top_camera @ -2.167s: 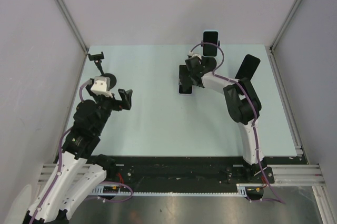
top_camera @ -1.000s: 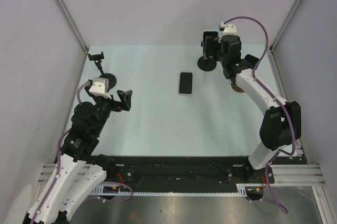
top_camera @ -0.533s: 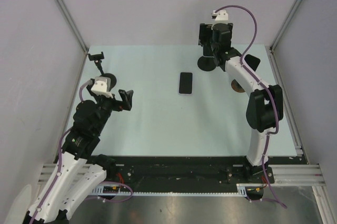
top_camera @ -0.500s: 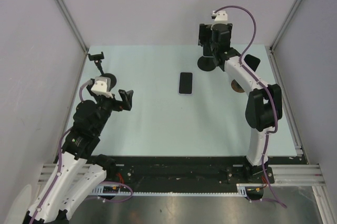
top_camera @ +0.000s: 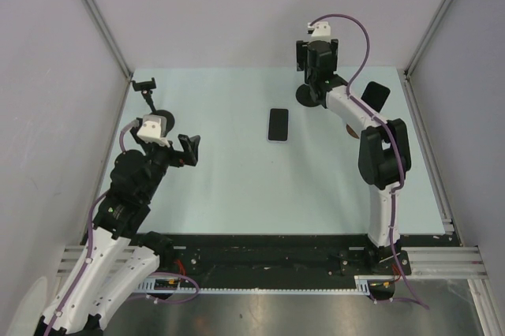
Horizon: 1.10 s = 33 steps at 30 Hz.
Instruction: Remove the phone from the phone stand
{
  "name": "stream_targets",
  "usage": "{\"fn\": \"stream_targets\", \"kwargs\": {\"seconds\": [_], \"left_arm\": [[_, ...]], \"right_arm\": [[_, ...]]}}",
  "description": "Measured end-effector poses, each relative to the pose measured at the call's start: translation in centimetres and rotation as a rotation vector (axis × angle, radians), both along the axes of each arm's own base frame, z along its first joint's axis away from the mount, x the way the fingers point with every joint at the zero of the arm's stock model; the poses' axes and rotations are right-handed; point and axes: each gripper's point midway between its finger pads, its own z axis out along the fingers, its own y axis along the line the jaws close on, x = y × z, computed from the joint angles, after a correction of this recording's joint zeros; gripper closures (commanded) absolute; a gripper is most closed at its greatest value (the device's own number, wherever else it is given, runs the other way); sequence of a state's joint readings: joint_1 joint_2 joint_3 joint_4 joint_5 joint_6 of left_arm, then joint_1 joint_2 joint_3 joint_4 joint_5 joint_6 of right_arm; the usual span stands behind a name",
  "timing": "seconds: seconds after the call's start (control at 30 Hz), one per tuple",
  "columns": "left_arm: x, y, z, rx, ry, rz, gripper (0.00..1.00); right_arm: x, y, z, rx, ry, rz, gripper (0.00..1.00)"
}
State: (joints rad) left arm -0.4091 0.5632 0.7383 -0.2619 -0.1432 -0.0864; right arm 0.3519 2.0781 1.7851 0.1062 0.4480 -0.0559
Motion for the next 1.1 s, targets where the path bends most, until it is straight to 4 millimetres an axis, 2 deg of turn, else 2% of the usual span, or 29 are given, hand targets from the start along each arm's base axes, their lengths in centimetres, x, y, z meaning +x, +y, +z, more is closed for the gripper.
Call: {"fn": "stream_targets", "kwargs": {"seconds": [0.07, 0.1, 0.17, 0.2, 0.3, 0.37, 0.67, 0.83, 0.97, 1.0, 1.1], "left_arm": [[0.0, 0.0, 0.0, 0.0, -0.001, 0.0, 0.0], [0.0, 0.0, 0.0, 0.0, -0.001, 0.0, 0.0], [0.0, 0.0, 0.0, 0.0, 0.0, 0.0, 0.0], [0.0, 0.0, 0.0, 0.0, -0.001, 0.0, 0.0], [0.0, 0.0, 0.0, -0.001, -0.001, -0.003, 0.0], [-0.1, -0.2, 0.0, -0.001, 0.0, -0.011, 0.0], [-0.4, -1.2, 0.0, -0.005, 0.0, -0.075, 0.0], [-0.8, -2.3, -0.2, -0.002, 0.002, -0.14, 0.0], [-1.2, -3.2, -0.1, -0.005, -0.001, -0.2, 0.0], [-1.3, -3.5, -0.1, -0.004, -0.003, -0.216, 0.0], [-1.5, -4.4, -0.2, -0.006, 0.005, -0.27, 0.0]], "right_arm": [[0.0, 0.0, 0.0, -0.017, -0.002, -0.004, 0.46], [0.0, 0.0, 0.1, -0.017, -0.005, -0.006, 0.58], [0.0, 0.0, 0.1, -0.025, -0.004, -0.006, 0.7], [0.0, 0.0, 0.1, -0.027, -0.004, -0.005, 0.8], [-0.2, 0.0, 0.0, -0.031, -0.011, -0.002, 0.95], [-0.8, -0.2, 0.2, -0.031, -0.014, 0.0, 1.0], [-7.4, -1.9, 0.9, -0.052, 0.078, 0.041, 1.0], [-12.7, -2.2, 3.0, -0.04, 0.106, 0.108, 1.0], [-17.2, -0.4, 5.5, -0.033, 0.089, 0.193, 1.0], [-19.0, 0.1, 6.2, -0.03, 0.078, 0.222, 1.0], [-22.7, 3.0, 6.9, -0.015, 0.061, 0.335, 1.0]]}}
